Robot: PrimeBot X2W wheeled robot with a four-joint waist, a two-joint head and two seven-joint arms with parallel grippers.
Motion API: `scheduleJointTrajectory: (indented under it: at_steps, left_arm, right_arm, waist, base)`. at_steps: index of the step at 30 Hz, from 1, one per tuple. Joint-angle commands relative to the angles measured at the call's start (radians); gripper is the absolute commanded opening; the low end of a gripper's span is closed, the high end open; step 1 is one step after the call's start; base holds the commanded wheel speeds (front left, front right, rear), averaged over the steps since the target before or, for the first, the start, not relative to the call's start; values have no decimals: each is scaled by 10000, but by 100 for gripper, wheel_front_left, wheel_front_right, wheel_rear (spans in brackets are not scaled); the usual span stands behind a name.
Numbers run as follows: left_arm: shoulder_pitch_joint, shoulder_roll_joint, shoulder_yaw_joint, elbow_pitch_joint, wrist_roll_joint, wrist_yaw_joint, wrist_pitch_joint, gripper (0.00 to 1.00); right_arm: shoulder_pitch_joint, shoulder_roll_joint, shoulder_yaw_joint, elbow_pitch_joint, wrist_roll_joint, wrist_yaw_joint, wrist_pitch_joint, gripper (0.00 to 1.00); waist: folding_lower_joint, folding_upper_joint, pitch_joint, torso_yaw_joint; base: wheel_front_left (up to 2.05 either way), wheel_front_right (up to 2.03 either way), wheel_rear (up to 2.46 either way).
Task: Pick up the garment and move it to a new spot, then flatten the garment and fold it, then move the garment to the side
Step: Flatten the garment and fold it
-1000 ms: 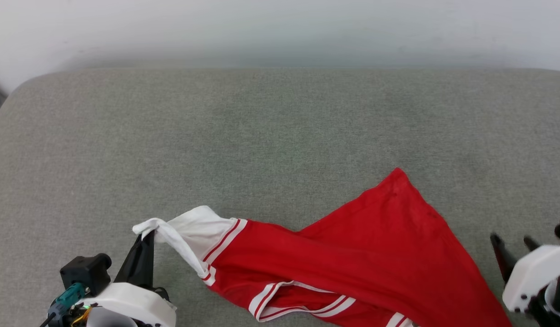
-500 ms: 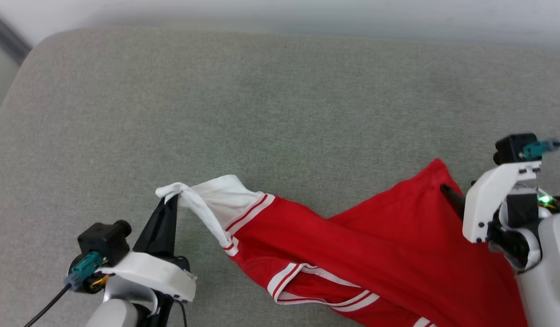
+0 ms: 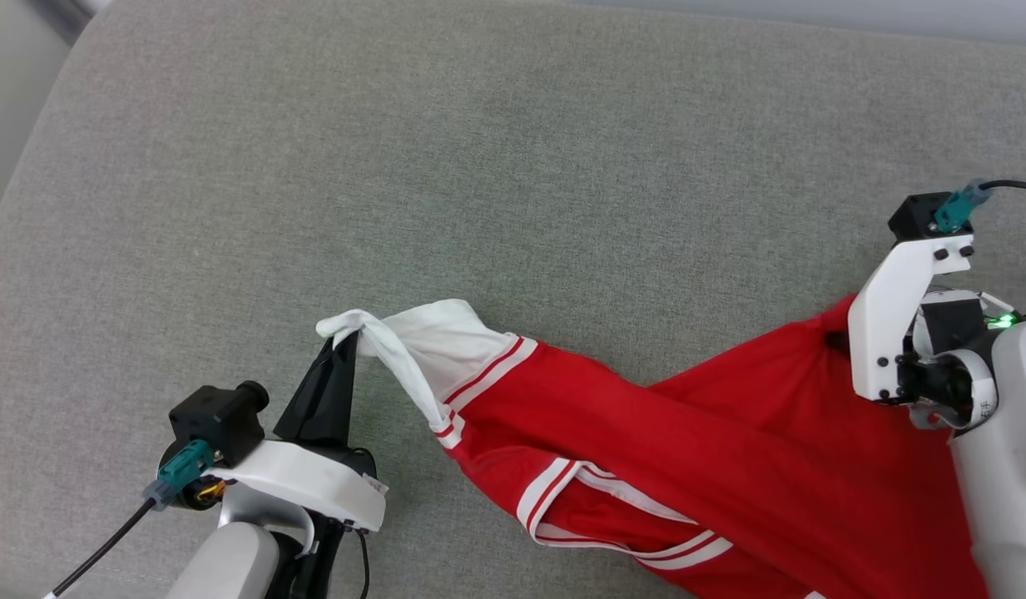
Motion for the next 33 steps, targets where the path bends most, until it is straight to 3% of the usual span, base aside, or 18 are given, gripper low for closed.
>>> scheduleJointTrajectory:
  at_steps: [1,7,17,25,33]
  left_arm:
    - [-84,7,-3,36,-44,-44,-75,0]
    - [32,74,73,277,-125,-52,-131,0]
    - [-947,806,558,490,10,-105,14,0]
    - [-3403,1235,935,1821,-346,-594,767,0]
    - [-6767,1391,967,3813,-181,-952,1208,0]
  right_arm:
    - [825,367,281,836,-39,-3,376,0]
    - [594,171,370,356,145,-3,118,0]
    - [157,-111,290,-678,32,-5,-2323,0]
    - [-759,545,-429,-369,-387,-5,-4941,0]
    - [-2898,1026,-976,598,-997,-8,-6590,0]
  waist:
    - [1,0,-11,7]
    - [1,0,-346,-105]
    - [1,0,-1598,-614]
    - [1,0,-2170,-1095]
    - [1,0,-1538,-1487]
  base:
    - [0,0,0]
    - [0,0,0]
    - [0,0,0]
    - [0,0,0]
    - [0,0,0]
